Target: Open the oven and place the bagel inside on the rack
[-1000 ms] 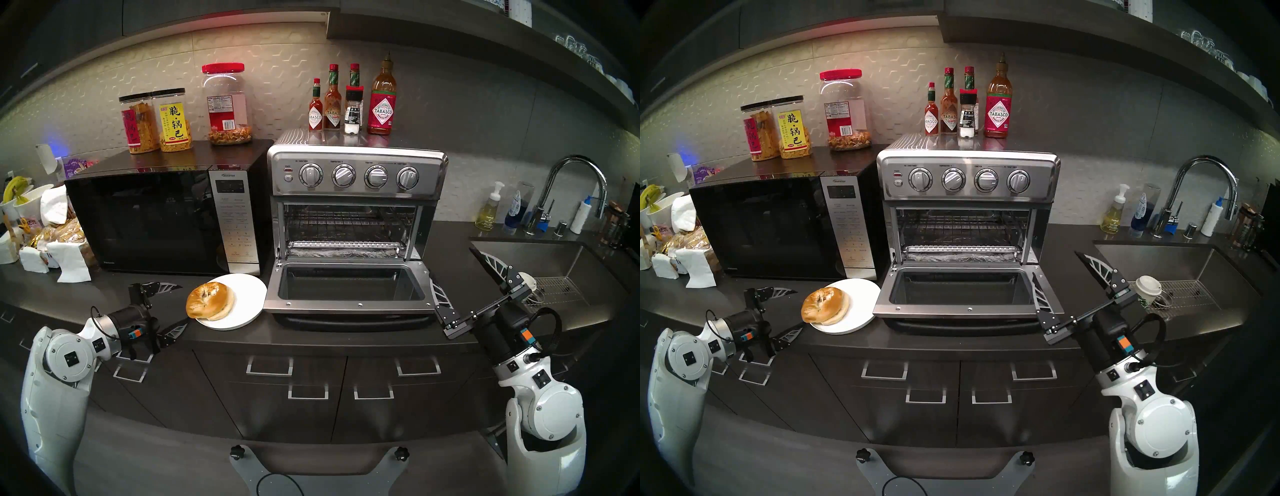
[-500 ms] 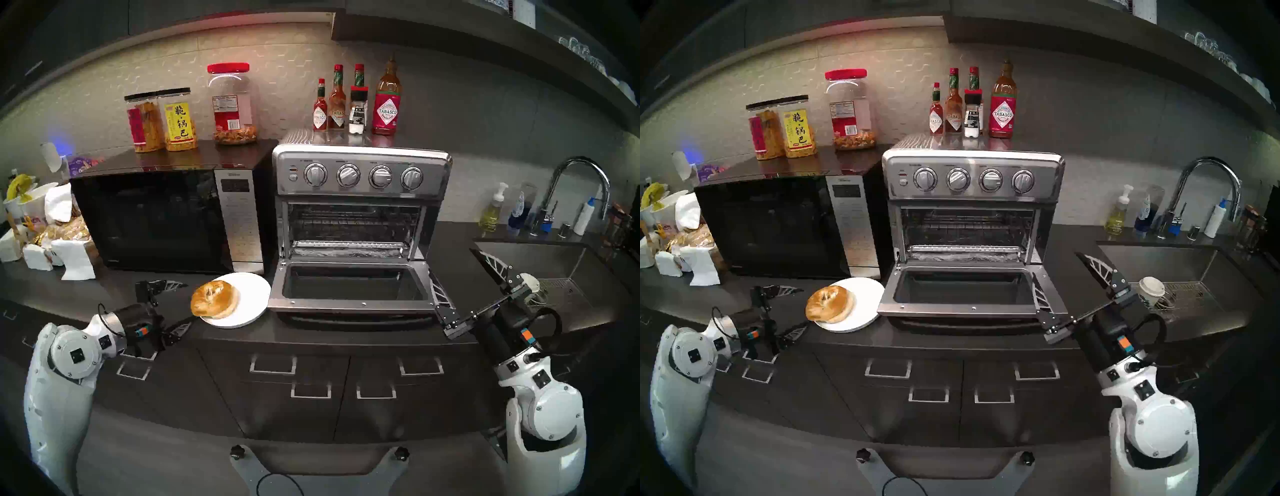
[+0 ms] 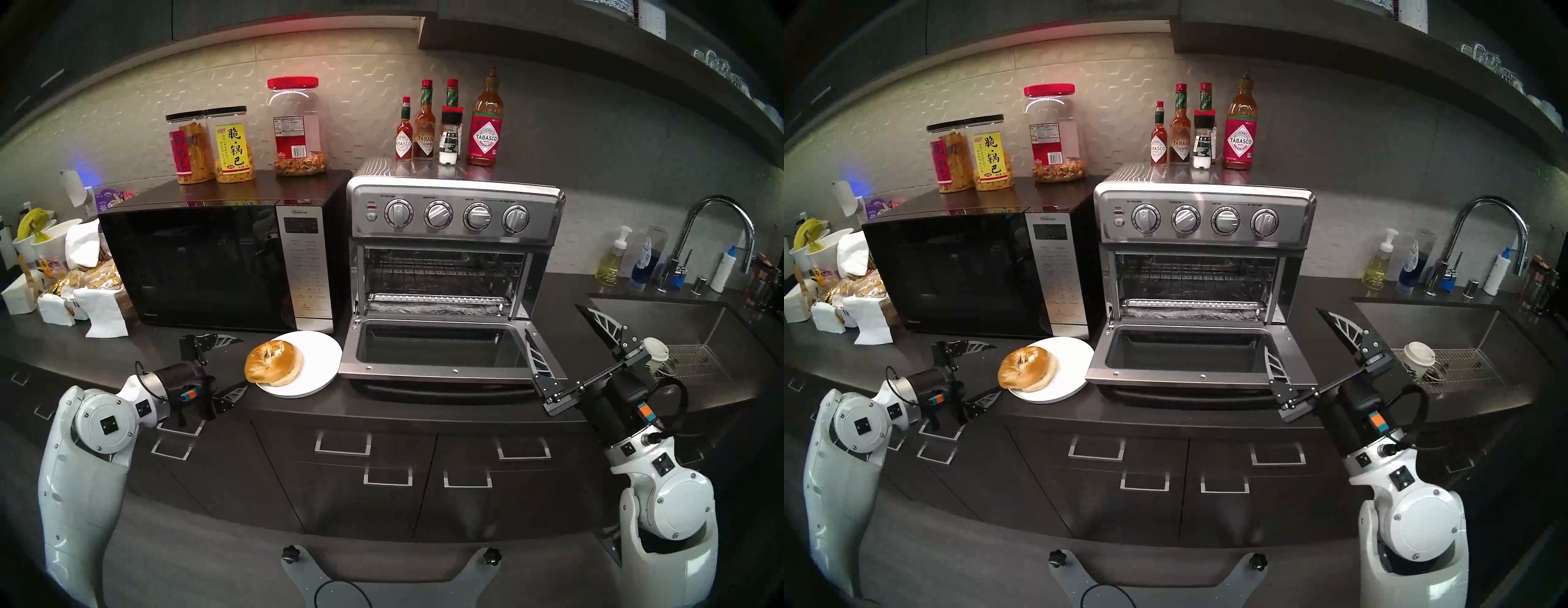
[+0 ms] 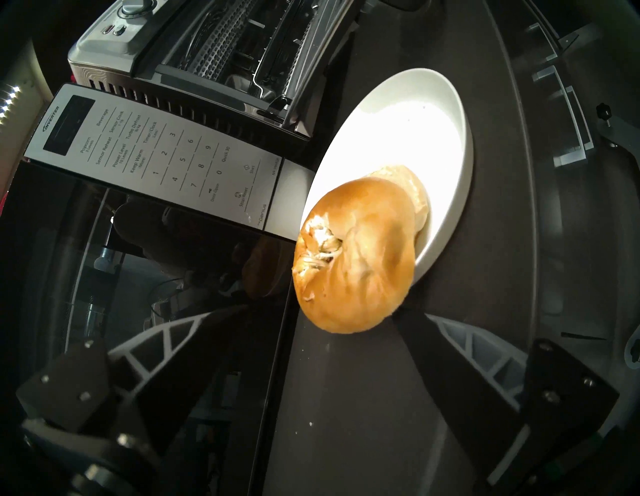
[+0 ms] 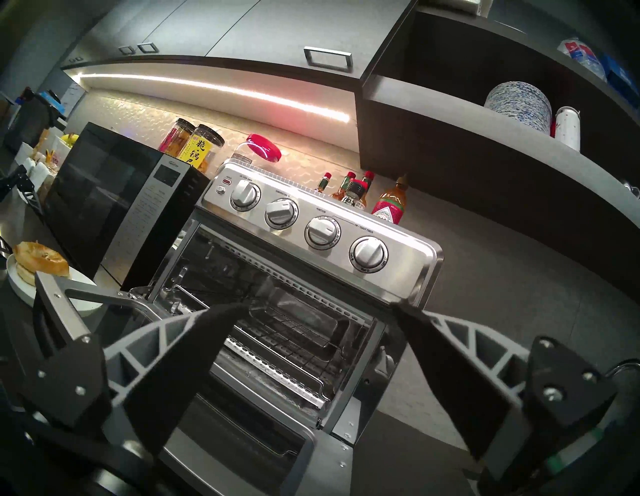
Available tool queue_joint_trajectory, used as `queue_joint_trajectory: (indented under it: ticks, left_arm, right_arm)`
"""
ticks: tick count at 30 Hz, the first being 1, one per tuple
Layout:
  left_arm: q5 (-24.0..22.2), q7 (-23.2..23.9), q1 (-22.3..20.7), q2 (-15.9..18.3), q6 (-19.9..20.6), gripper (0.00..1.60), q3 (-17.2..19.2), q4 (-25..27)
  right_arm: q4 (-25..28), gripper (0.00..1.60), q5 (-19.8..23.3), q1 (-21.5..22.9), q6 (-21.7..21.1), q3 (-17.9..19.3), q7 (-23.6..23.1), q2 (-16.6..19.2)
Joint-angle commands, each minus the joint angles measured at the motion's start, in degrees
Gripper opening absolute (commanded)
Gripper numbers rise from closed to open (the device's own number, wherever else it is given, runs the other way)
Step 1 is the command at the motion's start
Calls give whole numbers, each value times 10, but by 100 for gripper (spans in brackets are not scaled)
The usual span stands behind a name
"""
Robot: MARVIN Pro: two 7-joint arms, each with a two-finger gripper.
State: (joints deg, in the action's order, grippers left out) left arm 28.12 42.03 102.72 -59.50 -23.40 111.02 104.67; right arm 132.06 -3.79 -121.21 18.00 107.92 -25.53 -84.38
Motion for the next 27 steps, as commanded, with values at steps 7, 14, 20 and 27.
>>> queue_joint_trajectory:
  ticks: [7, 14, 20, 27]
  left_arm:
    - [-24, 16, 16, 1, -1, 160, 17, 35]
    - [-19, 25, 30, 0, -19, 160, 11, 22]
    - [-13, 21, 24, -2, -28, 160, 6, 8]
    - [-7, 13, 10, 0, -29, 160, 1, 2]
  right_arm:
    - [13, 160, 3, 3, 3, 0, -1, 1]
    - [13, 160, 3, 3, 3, 0, -1, 1]
    - [13, 160, 3, 2, 3, 0, -1, 1]
    - [13, 160, 3, 3, 3, 0, -1, 1]
